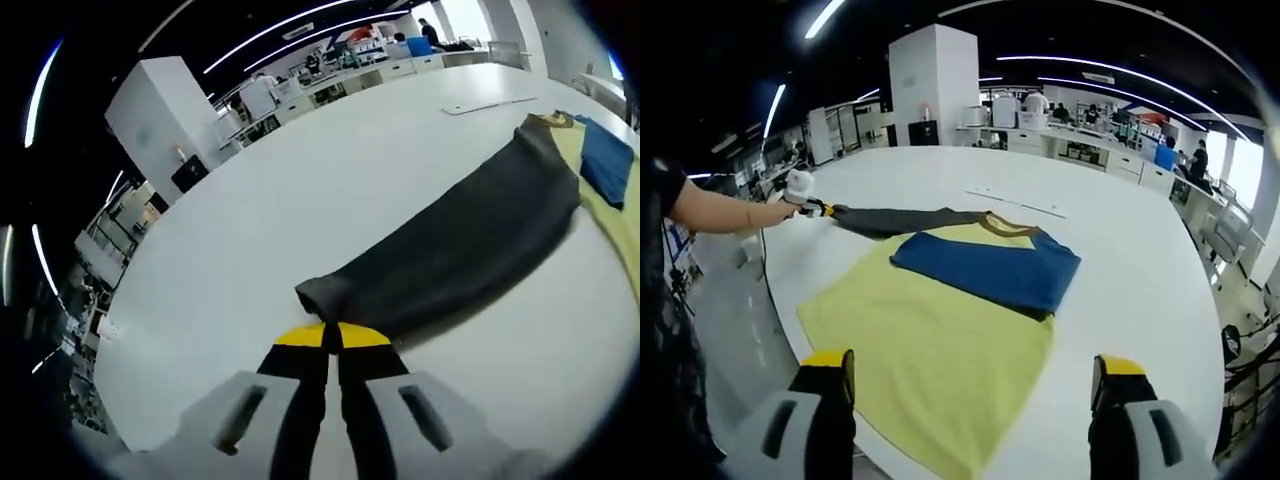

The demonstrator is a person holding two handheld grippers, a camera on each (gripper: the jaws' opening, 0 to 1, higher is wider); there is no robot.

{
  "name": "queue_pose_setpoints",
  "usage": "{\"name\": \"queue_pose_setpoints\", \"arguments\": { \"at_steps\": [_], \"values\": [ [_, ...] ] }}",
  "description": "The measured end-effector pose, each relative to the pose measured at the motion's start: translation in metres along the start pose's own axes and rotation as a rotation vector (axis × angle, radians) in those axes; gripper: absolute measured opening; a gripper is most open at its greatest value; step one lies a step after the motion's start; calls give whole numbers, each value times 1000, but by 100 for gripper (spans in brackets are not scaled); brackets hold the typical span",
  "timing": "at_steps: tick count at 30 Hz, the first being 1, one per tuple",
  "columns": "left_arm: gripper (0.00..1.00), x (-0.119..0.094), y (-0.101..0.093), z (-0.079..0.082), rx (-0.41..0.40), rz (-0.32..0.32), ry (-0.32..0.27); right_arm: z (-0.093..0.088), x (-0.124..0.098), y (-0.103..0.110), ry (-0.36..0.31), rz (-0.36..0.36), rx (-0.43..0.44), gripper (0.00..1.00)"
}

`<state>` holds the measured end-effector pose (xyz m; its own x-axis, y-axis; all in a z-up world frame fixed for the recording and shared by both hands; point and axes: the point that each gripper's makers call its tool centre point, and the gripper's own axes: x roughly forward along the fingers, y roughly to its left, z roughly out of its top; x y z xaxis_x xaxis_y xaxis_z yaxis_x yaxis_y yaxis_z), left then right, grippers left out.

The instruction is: Fold the garment on the visible template until the final outline fits inside the template.

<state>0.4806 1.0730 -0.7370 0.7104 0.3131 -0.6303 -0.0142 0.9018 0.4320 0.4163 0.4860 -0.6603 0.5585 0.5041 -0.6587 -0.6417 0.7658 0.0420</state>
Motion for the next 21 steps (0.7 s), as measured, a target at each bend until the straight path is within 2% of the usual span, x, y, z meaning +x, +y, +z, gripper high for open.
{"name": "queue_pose_setpoints", "arguments": {
  "at_steps": [6,9,11,13,17,20,21],
  "values": [
    [0,7,-4,-3,-16,-4,5,2,0,-1,3,-7,2,99],
    [0,8,-3,-6,-58,-13,-2,2,1,-1,6,-9,4,99],
    [5,8,-3,-8,-91,-17,-1,2,2,0,7,-8,5,99],
    [16,7,-1,-7,-125,-14,-25,1,3,1,10,-3,7,99],
    [21,4,-4,-6,-285,-43,-59,0,5,3,11,1,9,99],
    [26,5,-4,-6,-455,-66,-76,1,5,4,10,5,9,99],
    [26,5,-3,-7,-481,-68,-78,1,5,5,10,4,7,99]
  ]
}}
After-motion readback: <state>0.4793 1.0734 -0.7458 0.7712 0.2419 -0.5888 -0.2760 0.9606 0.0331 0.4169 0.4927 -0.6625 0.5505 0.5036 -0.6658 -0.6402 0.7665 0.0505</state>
